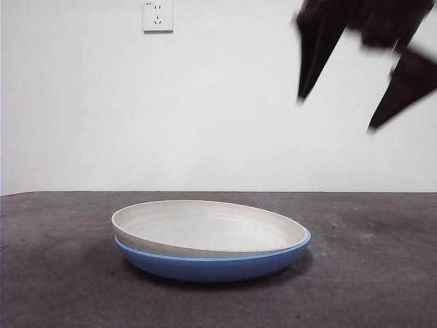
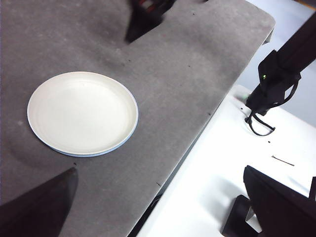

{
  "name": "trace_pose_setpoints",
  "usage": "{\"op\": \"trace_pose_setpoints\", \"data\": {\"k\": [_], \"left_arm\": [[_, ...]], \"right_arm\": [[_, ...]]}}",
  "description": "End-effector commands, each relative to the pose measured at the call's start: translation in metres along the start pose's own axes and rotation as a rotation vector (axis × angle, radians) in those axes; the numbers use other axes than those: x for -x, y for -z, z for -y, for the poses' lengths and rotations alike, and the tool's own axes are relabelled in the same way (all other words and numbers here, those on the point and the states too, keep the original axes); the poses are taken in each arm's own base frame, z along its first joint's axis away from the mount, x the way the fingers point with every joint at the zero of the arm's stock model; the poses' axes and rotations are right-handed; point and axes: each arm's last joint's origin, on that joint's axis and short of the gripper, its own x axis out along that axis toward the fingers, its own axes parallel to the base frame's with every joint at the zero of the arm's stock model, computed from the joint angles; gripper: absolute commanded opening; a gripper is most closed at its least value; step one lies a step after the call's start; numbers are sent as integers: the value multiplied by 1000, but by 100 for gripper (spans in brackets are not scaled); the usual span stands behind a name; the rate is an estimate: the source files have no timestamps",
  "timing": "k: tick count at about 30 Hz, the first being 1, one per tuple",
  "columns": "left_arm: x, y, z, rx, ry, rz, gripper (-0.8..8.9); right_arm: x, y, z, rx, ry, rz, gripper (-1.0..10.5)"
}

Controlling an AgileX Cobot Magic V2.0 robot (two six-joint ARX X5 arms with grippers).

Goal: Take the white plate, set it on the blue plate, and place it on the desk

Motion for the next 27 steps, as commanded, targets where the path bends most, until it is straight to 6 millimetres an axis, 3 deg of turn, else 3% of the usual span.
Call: {"op": "trace_pose_setpoints", "data": {"k": [1,6,12,19,27], "left_arm": [[2,-2,1,-2,7,8,595],[2,-2,1,41,7,8,595],[2,-2,1,48,7,8,595],[2,-2,1,47,7,10,595],[2,-3,1,71,7,13,595]], "right_arm": [[45,19,-14,80,-10,98,684],[112,74,-26,131,-68,246,683],[159,141,-20,144,-77,325,683],[182,198,-7,126,-26,402,683],[191,219,-3,126,-50,482,683]]}}
